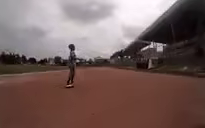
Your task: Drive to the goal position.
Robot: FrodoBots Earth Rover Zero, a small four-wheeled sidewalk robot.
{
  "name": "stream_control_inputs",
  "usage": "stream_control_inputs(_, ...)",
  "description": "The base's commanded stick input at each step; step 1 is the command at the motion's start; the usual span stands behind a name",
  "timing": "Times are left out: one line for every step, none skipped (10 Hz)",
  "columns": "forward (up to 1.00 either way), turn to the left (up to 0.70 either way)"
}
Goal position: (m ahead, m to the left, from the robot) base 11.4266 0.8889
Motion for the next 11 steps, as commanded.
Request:
stream_control_inputs(0.70, 0.00)
stream_control_inputs(0.70, 0.00)
stream_control_inputs(0.70, 0.00)
stream_control_inputs(0.70, 0.00)
stream_control_inputs(0.70, 0.00)
stream_control_inputs(0.70, 0.00)
stream_control_inputs(0.70, 0.00)
stream_control_inputs(0.70, 0.00)
stream_control_inputs(0.70, 0.00)
stream_control_inputs(0.70, 0.00)
stream_control_inputs(0.70, 0.00)
